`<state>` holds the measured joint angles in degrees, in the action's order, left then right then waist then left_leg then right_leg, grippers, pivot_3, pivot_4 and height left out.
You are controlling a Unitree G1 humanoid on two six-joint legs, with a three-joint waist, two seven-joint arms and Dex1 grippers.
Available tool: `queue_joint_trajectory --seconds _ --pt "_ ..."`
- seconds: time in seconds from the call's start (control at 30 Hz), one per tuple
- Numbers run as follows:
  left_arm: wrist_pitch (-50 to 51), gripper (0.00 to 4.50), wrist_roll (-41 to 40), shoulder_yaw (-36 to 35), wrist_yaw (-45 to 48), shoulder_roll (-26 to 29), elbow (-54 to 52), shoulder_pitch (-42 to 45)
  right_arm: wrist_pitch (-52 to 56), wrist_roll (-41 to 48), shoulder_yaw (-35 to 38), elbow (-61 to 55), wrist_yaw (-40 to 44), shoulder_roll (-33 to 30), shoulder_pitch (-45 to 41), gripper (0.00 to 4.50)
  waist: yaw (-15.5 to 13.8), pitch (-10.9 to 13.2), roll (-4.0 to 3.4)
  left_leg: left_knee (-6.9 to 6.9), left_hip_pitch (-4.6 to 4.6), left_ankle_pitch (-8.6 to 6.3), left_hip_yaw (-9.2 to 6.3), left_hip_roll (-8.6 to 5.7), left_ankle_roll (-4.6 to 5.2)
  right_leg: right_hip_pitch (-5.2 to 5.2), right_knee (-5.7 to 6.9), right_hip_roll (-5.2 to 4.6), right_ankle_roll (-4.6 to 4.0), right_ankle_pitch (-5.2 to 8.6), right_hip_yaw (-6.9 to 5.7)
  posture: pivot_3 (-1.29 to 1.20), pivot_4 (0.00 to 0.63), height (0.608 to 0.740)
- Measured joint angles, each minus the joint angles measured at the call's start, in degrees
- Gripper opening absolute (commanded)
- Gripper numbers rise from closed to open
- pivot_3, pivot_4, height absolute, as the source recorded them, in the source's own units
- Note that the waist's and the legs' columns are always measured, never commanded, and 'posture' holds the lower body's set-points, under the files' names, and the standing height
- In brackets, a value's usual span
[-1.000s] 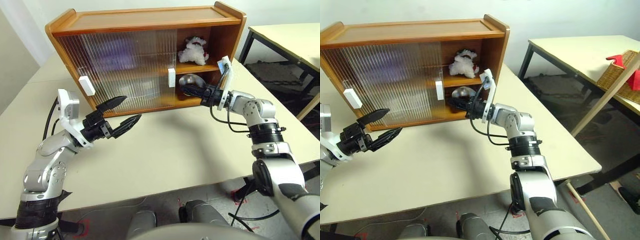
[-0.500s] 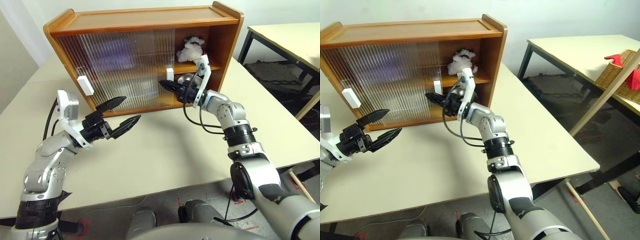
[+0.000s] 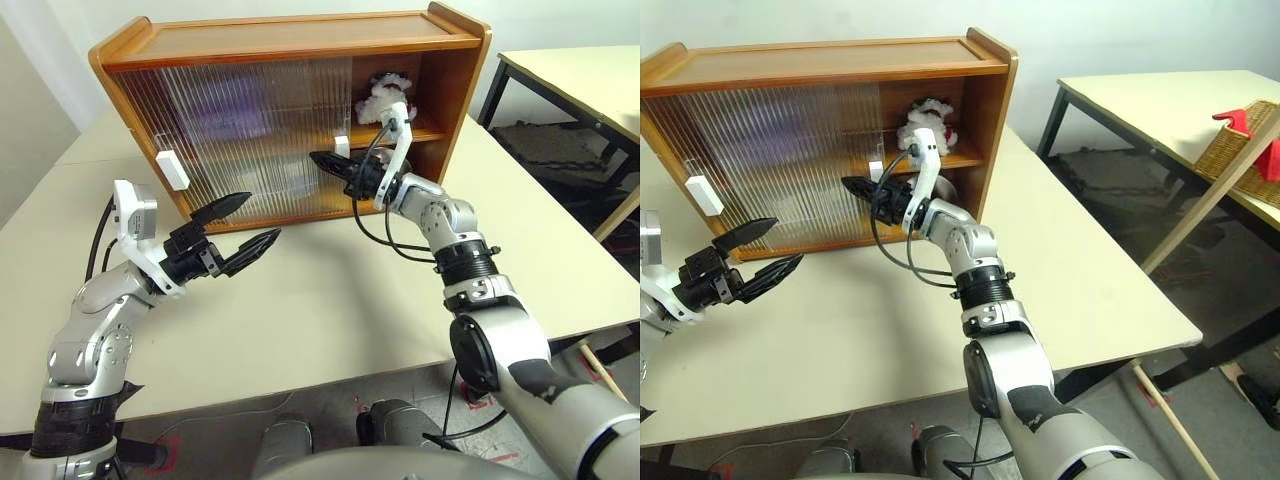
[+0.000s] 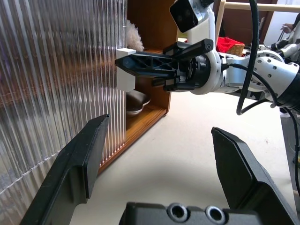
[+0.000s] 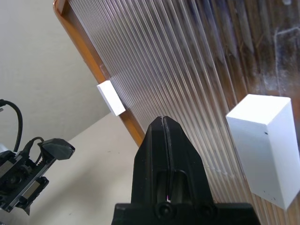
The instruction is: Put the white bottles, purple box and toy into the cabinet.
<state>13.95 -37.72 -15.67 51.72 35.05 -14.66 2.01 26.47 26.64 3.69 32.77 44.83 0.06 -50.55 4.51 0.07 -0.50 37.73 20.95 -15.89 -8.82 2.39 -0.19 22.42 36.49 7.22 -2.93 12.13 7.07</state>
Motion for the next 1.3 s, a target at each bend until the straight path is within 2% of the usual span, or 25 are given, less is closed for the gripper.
queue_joint_trajectory --seconds 0.27,0.43,0.73,1.3 --pt "-0.4 4.5 0.0 0.0 0.4 0.0 0.0 -0.4 -0.5 -0.3 0.8 1.7 -3.5 -0.2 -0.2 0.05 0.0 0.0 0.0 0.0 0.01 0.0 -0.01 0.03 0.0 0.0 0.0 0.0 -0.01 0.0 0.0 -0.07 0.0 0.74" --pt "-0.4 4.5 0.0 0.0 0.0 0.0 -0.1 -0.5 -4.8 -2.4 1.6 3.6 -6.7 -1.2 -0.3 0.05 -0.1 0.0 0.0 0.02 0.01 0.0 -0.02 0.08 0.0 0.0 0.0 -0.02 0.02 -0.04 0.01 -0.07 0.0 0.74" --pt "0.2 4.5 -0.1 0.3 -1.0 -0.2 -1.4 -0.5 -8.6 -3.0 1.8 7.4 -8.0 -1.7 -1.6 0.05 -0.9 0.0 -0.01 0.14 0.01 0.03 -0.26 0.03 0.02 -0.06 0.0 -0.09 0.05 -0.29 0.04 -0.07 0.0 0.74" --pt "0.2 4.5 -0.1 0.3 -1.0 -0.2 -1.4 -0.5 -9.5 -2.9 2.1 7.6 -8.2 -4.8 -1.5 0.05 -1.7 0.0 -0.02 0.14 0.1 -0.02 -0.3 -0.07 -0.08 -0.05 0.0 -0.4 0.03 -0.31 0.02 -0.08 0.0 0.74"
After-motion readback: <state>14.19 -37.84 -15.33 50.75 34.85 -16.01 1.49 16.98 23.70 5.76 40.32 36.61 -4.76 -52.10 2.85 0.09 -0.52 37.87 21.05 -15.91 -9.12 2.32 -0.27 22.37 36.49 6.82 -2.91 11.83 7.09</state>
